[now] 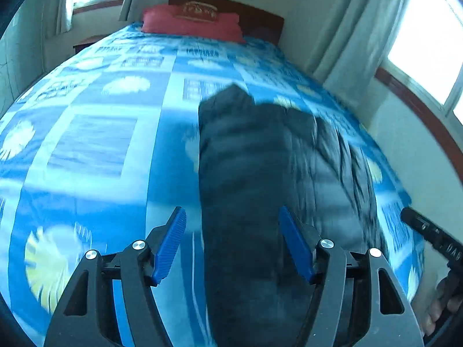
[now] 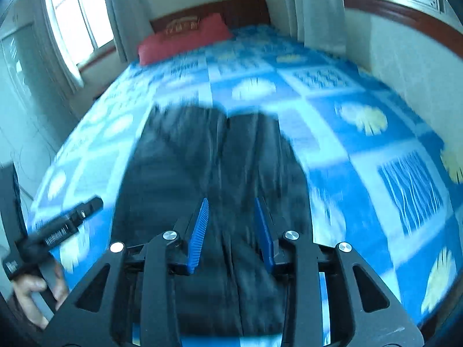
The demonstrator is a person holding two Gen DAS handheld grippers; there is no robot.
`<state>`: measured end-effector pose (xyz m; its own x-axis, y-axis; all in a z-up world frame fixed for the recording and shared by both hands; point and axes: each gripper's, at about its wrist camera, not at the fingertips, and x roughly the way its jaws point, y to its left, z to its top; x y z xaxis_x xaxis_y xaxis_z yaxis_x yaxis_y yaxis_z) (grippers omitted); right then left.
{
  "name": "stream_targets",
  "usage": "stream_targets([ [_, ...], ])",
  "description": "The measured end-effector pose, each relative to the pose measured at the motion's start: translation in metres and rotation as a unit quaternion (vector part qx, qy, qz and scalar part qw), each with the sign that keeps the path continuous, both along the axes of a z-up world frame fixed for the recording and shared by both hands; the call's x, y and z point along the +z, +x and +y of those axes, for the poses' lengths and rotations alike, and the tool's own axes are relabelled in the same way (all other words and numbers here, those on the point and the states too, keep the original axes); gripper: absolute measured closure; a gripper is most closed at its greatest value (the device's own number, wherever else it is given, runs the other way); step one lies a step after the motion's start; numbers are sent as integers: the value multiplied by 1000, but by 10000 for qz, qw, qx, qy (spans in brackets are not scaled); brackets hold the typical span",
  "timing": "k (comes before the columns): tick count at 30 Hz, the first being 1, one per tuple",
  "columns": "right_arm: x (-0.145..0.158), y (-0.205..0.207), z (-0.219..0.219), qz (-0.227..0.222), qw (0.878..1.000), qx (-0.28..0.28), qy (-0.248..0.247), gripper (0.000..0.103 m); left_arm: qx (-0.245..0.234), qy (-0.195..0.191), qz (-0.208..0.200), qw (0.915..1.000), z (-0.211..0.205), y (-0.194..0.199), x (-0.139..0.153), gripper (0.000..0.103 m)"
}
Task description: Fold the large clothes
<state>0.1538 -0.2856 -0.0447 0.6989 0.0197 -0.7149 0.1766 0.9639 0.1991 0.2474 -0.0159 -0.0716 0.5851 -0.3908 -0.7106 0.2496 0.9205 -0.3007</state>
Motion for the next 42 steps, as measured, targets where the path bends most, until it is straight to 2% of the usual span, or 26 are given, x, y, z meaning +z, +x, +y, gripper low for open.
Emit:
stream_targets([
  [2, -3, 30, -7, -6, 9999, 75, 105, 70, 100, -45, 60, 9999, -7, 22, -3, 36],
  [5, -26, 68, -11, 85, 9993, 321, 190, 70, 97, -149, 355, 9992, -17, 44, -18, 36],
  [9, -67, 80, -16, 479, 9985, 198, -150, 73, 69, -103, 446, 9989, -34, 53, -36, 35],
  [11, -79, 78, -22, 492, 9987, 84, -34, 73, 57, -107, 509, 9986, -41, 52, -42, 34],
  [13, -90, 76, -30, 511, 9985, -25, 191, 73, 52, 80, 534, 9985, -49, 55, -48, 31],
  [16, -102, 78, -28, 532, 9985, -99, 113, 73, 86, 247, 625, 9977, -57, 60, -60, 29],
  [20, -112, 84, -20, 486, 9985, -183, -199, 73, 159, 210, 727, 9970, -58, 68, -75, 27],
  [27, -126, 87, -27, 394, 9989, -250, -8, 73, 218, 310, 675, 9970, -63, 71, -87, 25],
  [42, -133, 85, -21, 247, 9990, -325, -195, 73, 284, 392, 492, 9976, -64, 71, -96, 24],
])
